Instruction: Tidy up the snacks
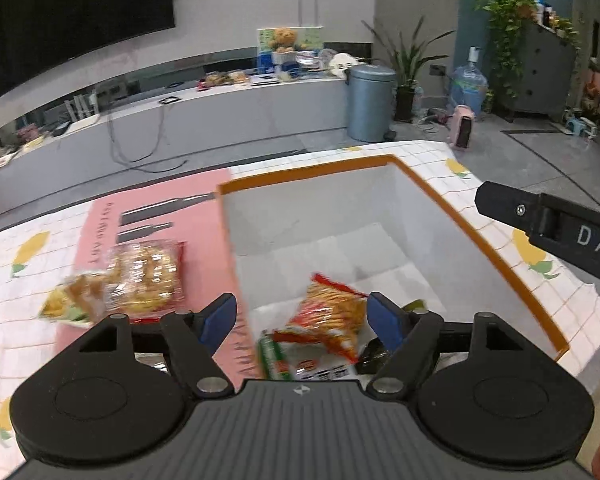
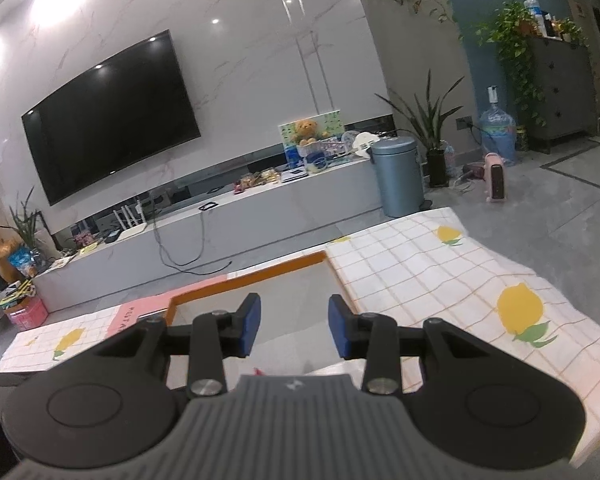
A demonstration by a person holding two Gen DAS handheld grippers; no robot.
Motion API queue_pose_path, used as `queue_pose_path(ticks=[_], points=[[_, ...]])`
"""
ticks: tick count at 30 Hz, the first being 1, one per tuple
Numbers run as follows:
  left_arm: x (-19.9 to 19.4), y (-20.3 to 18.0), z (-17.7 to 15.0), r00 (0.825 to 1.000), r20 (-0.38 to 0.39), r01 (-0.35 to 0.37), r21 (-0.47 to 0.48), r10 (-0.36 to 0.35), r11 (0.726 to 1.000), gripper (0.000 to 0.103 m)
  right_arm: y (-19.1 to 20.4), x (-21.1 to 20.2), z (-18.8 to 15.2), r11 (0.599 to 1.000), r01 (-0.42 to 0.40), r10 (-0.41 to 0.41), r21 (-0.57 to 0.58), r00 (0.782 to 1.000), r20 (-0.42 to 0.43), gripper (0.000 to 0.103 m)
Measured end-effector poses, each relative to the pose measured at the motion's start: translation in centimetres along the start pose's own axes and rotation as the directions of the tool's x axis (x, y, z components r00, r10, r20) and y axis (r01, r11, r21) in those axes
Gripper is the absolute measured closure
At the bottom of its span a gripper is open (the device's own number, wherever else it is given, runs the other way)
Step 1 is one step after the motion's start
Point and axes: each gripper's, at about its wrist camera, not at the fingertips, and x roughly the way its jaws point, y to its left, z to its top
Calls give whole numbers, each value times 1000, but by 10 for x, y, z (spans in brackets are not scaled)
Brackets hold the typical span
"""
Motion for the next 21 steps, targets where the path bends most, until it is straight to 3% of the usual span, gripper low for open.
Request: queue_pose_path(ticks=[4,11,16,21], points=[[-15,30,-2,1000,7,-15,-53,15,999,16,19,4,-9,998,-67,67,-16,998,-10,67],[-44,108,-26,997,31,-70,-182,77,981,16,50,4,-29,979,-196,195,51,981,16,69],[-56,151,-53,991,37,-115,-221,126,969,16,101,-8,-48,948,-314,317,-55,947,57,69],[-60,189,-80,987,34,-146,-265,160,953,16,145,-13,-70,936,-302,317,-180,946,61,69]])
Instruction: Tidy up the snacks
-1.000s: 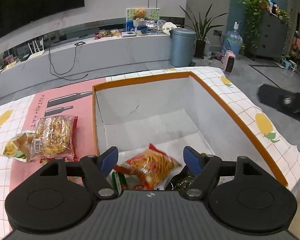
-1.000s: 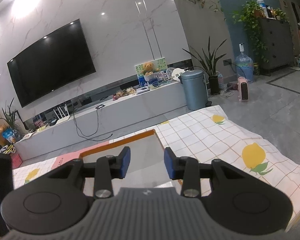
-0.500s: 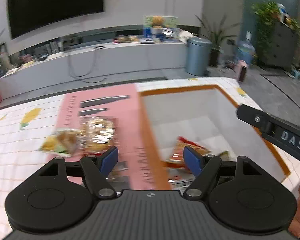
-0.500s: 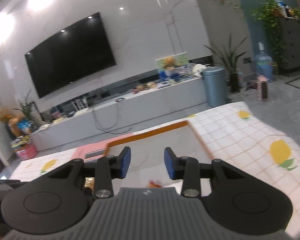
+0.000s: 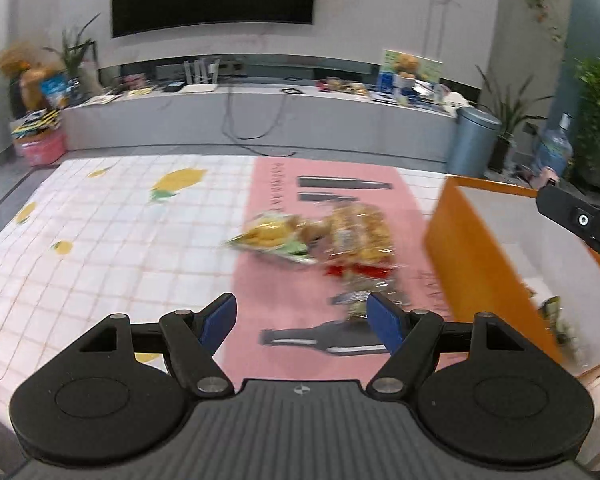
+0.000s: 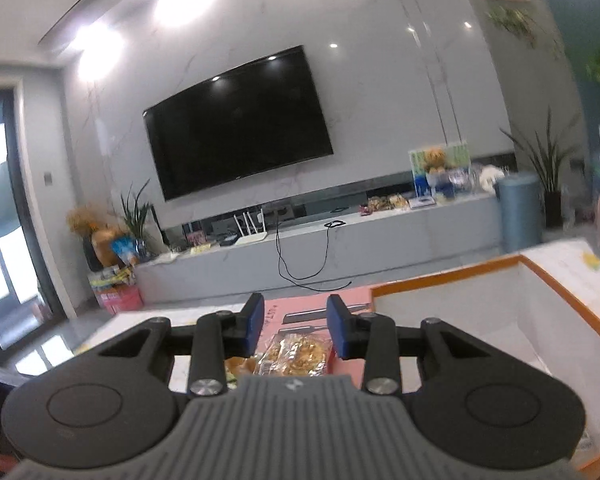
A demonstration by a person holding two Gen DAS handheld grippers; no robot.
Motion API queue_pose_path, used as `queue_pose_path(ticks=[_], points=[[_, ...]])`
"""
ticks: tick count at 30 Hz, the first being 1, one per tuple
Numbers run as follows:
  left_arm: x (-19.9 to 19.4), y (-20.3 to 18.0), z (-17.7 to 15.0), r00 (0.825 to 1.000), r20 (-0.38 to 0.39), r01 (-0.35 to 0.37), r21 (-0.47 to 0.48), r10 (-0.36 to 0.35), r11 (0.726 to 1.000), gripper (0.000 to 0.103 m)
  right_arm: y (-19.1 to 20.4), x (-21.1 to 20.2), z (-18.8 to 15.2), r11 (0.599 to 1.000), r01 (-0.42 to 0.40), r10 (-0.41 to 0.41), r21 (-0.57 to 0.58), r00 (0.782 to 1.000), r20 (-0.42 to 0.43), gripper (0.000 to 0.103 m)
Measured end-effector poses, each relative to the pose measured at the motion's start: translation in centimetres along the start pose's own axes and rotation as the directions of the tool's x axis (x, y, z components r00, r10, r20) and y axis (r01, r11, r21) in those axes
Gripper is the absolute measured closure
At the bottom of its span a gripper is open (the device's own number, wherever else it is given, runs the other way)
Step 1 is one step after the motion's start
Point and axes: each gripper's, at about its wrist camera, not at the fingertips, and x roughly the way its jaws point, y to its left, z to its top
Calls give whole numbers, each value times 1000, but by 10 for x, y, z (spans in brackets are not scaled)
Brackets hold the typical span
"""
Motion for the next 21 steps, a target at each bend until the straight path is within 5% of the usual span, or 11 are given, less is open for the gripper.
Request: queue_pose_path(ticks=[9,18,21], points=[[22,52,-21,998,-53,23,-135,-30,991,16,42,45,-60,999,-24,17,-35,983,-181,60],[39,63,-31,996,-85,30,-129,-41,991,16,41,99,-95,996,54,-75,-74,941,-330,4],[36,63,-35,997,-67,31,-86,-37,996,16,29,108,-100,994,105,-97,1,924,-369,3]])
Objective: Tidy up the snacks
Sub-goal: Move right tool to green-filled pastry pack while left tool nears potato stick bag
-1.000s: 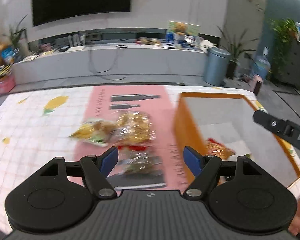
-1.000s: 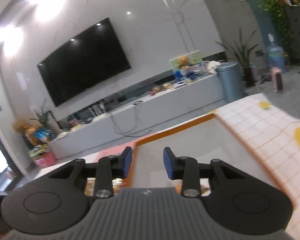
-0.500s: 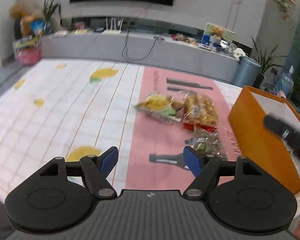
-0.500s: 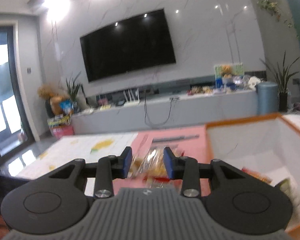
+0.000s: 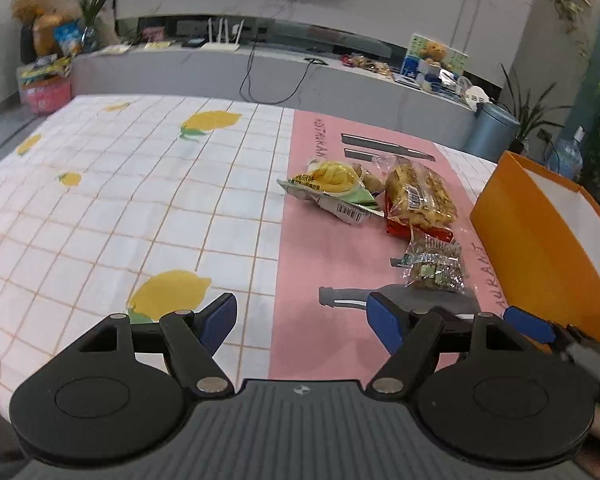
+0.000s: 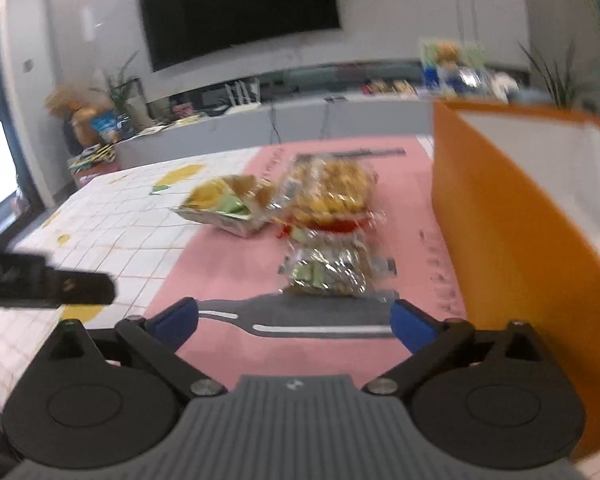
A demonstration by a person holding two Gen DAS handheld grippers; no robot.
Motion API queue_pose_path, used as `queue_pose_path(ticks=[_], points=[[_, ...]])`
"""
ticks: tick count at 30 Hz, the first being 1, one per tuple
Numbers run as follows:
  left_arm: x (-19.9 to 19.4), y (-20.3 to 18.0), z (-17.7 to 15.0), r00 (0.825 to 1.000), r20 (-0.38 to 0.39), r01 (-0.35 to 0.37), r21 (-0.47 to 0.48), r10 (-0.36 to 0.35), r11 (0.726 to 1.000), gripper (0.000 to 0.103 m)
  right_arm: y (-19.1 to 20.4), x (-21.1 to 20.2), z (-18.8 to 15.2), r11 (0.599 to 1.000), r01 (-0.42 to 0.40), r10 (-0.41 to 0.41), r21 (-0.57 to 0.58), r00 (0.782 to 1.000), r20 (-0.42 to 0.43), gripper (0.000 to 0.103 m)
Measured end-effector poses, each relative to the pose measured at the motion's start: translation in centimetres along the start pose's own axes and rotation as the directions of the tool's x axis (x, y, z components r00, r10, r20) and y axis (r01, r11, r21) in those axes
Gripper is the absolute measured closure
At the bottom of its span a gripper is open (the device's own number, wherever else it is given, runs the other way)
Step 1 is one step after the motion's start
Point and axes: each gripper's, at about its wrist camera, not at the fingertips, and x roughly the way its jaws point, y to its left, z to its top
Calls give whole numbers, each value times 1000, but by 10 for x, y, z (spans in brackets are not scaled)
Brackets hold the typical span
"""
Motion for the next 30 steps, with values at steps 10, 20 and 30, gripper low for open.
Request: queue_pose_path(ticks=[10,20,30], points=[[11,11,-2,998,-53,25,-54,-27,998,16,0,42,-3,993,103,-101,52,994,-38,3],[33,11,-3,995,-101,1,-82,-9,997,16,10,72,5,989,129,-130,-71,991,-8,3],[48,13,-10,989,-136,-69,-107,54,992,18,9,89,16,983,151,-154,-102,988,-24,3]])
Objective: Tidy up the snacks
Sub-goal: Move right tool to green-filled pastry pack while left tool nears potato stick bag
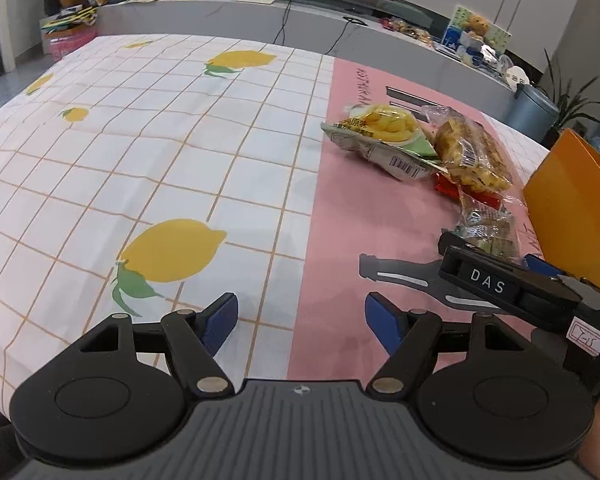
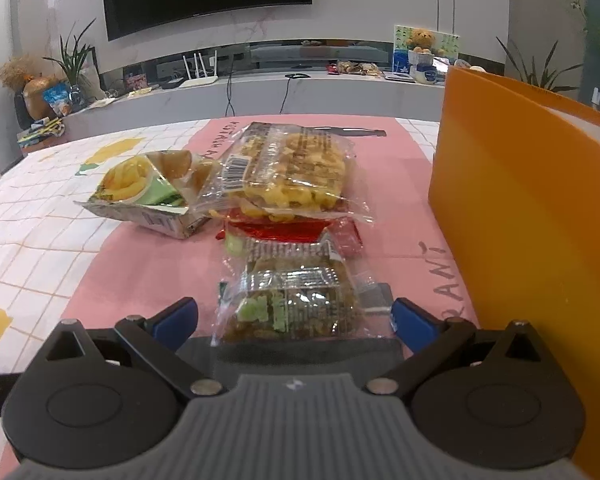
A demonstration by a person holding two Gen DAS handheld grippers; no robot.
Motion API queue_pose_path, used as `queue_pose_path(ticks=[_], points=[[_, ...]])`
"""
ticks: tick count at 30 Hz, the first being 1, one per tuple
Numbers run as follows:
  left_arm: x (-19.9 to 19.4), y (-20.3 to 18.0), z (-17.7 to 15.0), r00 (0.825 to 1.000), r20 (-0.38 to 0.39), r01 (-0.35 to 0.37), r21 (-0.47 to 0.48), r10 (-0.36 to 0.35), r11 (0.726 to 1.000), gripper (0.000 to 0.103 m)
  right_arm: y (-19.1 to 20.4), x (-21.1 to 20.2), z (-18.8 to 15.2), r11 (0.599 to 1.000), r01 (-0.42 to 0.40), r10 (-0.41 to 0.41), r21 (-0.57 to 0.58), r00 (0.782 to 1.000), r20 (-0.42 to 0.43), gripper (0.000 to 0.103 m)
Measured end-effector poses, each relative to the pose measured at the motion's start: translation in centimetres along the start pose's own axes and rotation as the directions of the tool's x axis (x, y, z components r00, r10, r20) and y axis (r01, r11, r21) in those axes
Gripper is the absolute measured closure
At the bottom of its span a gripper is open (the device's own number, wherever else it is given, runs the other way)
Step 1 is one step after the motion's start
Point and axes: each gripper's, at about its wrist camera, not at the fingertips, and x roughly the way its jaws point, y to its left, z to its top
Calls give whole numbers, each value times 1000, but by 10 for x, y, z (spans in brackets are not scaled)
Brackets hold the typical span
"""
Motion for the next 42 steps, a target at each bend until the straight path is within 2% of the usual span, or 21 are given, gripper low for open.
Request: queue_pose_path(ticks=[5,12,15,18,22,28,32,34,42], points=[[-7,-6,3,999,36,0,23,-1,1000,18,-1,5,2,1000,0,0,-25,1000,-6,3],[-12,-19,14,995,96,-32,103,22,994,18,-10,6,1,1000,-22,22,-17,1000,0,3],[-19,-23,30,986,164,-58,140,34,989,18,-10,3,1,999,-1,1,-34,1000,7,12],[-21,-25,50,983,180,-14,149,-13,989,16,-12,1,0,999,0,0,-50,1000,8,15],[-10,-31,72,986,157,39,144,-61,989,16,-15,-2,-2,999,0,1,-49,1000,13,21],[21,-43,91,991,109,61,150,-78,987,16,-16,-6,-4,998,-5,6,-56,1000,17,24],[41,-50,95,994,96,25,186,-43,982,16,-16,-7,-4,998,-11,12,-58,1000,16,24],[53,-50,98,998,67,9,171,-21,985,16,-16,-7,-4,998,-11,12,-58,1000,16,24],[73,-61,103,997,47,46,173,-55,984,13,-16,-7,-4,998,-12,13,-57,1000,16,24]])
